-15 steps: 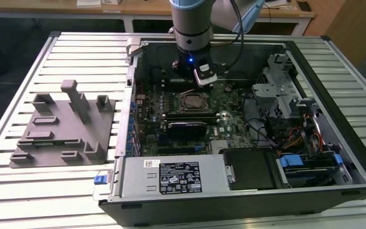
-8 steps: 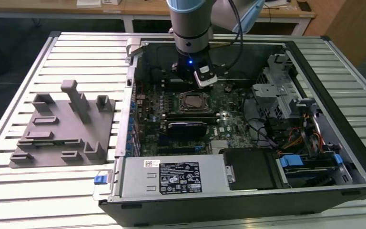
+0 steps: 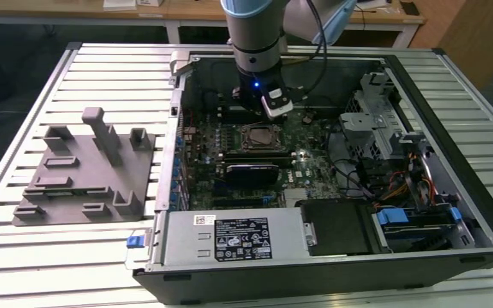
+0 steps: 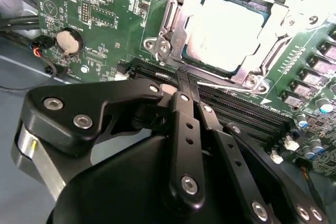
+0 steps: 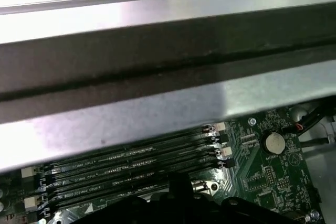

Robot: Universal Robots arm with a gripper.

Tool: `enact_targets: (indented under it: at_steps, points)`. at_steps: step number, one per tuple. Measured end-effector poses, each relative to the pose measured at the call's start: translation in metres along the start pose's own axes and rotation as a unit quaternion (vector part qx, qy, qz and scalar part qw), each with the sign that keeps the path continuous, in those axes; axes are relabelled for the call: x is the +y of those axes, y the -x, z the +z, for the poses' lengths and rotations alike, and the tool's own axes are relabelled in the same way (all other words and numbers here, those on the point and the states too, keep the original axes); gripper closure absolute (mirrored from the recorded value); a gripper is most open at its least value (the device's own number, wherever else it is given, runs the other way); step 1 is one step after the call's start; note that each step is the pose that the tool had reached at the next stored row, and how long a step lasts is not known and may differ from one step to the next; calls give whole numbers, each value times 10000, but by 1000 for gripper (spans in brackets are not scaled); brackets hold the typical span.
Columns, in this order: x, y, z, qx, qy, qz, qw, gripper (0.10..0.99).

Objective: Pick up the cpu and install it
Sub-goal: 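Install the first cpu locking lever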

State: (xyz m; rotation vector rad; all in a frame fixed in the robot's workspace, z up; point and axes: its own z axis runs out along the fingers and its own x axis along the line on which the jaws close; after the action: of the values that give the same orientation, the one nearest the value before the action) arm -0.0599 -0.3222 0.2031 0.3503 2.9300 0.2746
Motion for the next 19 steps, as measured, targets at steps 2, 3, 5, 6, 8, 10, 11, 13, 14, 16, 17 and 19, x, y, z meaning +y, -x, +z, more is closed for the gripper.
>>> enact_targets:
  at_steps: [2,3,5,6,8,10,11,13,14,16,17,19]
  points:
    - [0,-11,1,-2,0,0,10000,980]
    - [0,-18,1,-2,0,0,10000,980]
    - [0,-35,0,-3,1,-1,10000,980]
    - [0,-46,0,-3,1,-1,10000,980]
    - [5,-69,-1,-4,1,0,10000,980]
    - [14,-80,1,-3,1,0,10000,980]
    - [21,-82,4,-3,1,0,10000,980]
    - [36,-86,10,-5,0,9,10000,980]
    - [42,-88,13,-6,-1,14,10000,980]
    - [52,-91,17,-9,-4,24,10000,980]
    - [53,-92,19,-13,-9,34,10000,980]
    - [53,-93,24,-29,-28,97,9999,980]
